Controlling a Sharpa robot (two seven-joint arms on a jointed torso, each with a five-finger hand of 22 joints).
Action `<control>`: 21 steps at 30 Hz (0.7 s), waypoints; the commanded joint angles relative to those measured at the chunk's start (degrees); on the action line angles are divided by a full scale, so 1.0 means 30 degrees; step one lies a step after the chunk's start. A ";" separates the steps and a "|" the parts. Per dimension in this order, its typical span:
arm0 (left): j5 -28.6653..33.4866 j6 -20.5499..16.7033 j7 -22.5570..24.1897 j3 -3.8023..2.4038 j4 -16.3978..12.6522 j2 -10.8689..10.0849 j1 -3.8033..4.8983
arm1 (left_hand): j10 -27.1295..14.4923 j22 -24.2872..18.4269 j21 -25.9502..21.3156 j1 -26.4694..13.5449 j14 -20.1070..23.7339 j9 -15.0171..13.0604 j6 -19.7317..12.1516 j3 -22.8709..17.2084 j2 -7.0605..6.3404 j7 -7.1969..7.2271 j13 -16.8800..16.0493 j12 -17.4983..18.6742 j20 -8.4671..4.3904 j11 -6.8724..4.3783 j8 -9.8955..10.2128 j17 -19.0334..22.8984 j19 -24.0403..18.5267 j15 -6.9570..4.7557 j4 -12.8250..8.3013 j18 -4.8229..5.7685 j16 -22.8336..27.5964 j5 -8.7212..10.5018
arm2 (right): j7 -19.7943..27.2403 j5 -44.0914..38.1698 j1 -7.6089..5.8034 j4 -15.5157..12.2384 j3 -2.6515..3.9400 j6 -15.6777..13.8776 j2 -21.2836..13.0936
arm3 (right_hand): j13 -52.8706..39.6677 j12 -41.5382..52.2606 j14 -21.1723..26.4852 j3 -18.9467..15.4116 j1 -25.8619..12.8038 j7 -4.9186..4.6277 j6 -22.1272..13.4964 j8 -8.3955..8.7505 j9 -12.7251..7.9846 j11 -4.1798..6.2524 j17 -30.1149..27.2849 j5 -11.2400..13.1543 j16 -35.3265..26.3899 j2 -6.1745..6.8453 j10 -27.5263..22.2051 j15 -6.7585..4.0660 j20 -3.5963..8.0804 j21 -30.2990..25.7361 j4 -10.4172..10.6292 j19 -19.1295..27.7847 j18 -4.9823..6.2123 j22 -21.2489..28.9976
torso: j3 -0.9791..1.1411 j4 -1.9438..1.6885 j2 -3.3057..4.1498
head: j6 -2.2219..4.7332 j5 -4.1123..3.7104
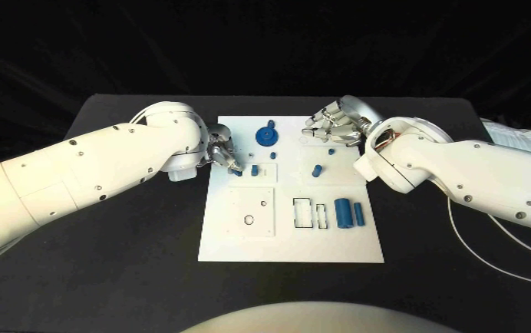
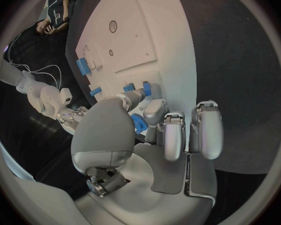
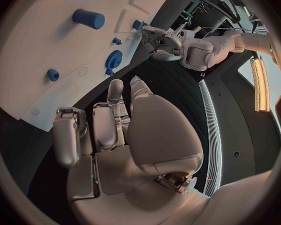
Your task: Assemble the parts on the task board
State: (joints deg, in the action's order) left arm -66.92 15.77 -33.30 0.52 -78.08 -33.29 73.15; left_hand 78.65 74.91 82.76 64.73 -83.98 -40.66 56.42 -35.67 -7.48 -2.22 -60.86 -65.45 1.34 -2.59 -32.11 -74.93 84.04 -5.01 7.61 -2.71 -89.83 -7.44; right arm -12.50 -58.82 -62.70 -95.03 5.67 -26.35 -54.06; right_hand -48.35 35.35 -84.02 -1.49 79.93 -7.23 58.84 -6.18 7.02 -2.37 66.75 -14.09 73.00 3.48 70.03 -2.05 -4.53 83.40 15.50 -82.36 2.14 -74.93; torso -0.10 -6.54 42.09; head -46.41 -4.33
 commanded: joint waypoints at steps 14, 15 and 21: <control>-0.0170 -0.0215 -0.0657 0.0140 0.0025 0.0298 -0.0195 | 0.0392 0.3469 0.0366 -0.0832 -0.2005 0.0094 0.0903 0.0743 -0.0038 0.0549 -0.0362 -0.0358 -0.0158 -0.0154 -0.0056 -0.5023 0.0832 -0.0230 0.0291 0.0317 -0.0058 -0.0028 | 0.0047 -0.0076 0.0014 -0.0047 -0.0001 0.0271 0.0017 | 0.0060 -0.0133 -0.0575 -0.0117 0.0087 -0.0026 -0.0151 0.0101 0.0023 0.0024 -0.0044 -0.0178 -0.0091 -0.0177 -0.0068 0.0053 0.0006 -0.0134 0.0011 0.0102 0.0226 -0.1581 | -0.0012 -0.0005 0.0010 | -0.0042 -0.0013; -0.0192 -0.0242 -0.0644 0.0139 0.0005 0.0305 -0.0195 | 0.0405 0.3482 0.0378 -0.0890 -0.2005 0.0102 0.0923 0.0807 -0.0073 0.0560 -0.0375 -0.0369 -0.0164 -0.0162 -0.0053 -0.5023 0.0840 -0.0236 0.0308 0.0321 -0.0058 -0.0030 | 0.0049 -0.0076 0.0014 -0.0046 -0.0001 0.0276 0.0018 | 0.0060 -0.0133 -0.0575 -0.0117 0.0087 -0.0026 -0.0151 0.0101 0.0023 0.0024 -0.0044 -0.0178 -0.0091 -0.0177 -0.0068 0.0053 0.0006 -0.0134 0.0011 0.0102 0.0226 -0.1581 | -0.0012 -0.0005 0.0013 | -0.0067 -0.0028; -0.0230 -0.0276 -0.0611 0.0136 -0.0109 0.0301 -0.0193 | 0.0453 0.3526 0.0424 -0.1037 -0.2005 0.0124 0.0989 0.1004 -0.0219 0.0594 -0.0449 -0.0425 -0.0182 -0.0186 -0.0049 -0.5023 0.0871 -0.0256 0.0328 0.0335 -0.0058 -0.0032 | 0.0051 -0.0076 0.0014 -0.0041 -0.0001 0.0308 0.0022 | 0.0065 -0.0143 -0.0576 -0.0121 0.0100 -0.0026 -0.0152 0.0101 0.0028 0.0025 -0.0050 -0.0225 -0.0098 -0.0181 -0.0067 0.0052 0.0008 -0.0143 0.0006 0.0107 0.0229 -0.1571 | -0.0015 -0.0010 0.0001 | -0.0094 -0.0051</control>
State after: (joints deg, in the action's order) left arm -67.56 14.56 -35.10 0.63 -78.02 -32.70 73.04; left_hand 79.65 74.91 83.66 62.24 -83.98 -40.37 59.10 -32.99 -8.16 -0.40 -62.16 -66.35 1.34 -3.19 -32.27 -74.92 84.04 -5.42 8.48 -2.71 -89.83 -7.50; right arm -12.51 -58.80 -62.70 -95.07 5.67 -26.26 -54.04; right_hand -48.22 35.14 -84.02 -1.49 80.16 -7.23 58.84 -6.18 7.01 -2.37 66.67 -14.43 73.00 3.25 70.03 -2.05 -4.52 83.21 15.50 -82.36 2.14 -74.91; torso -0.15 -6.56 42.12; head -46.66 -4.43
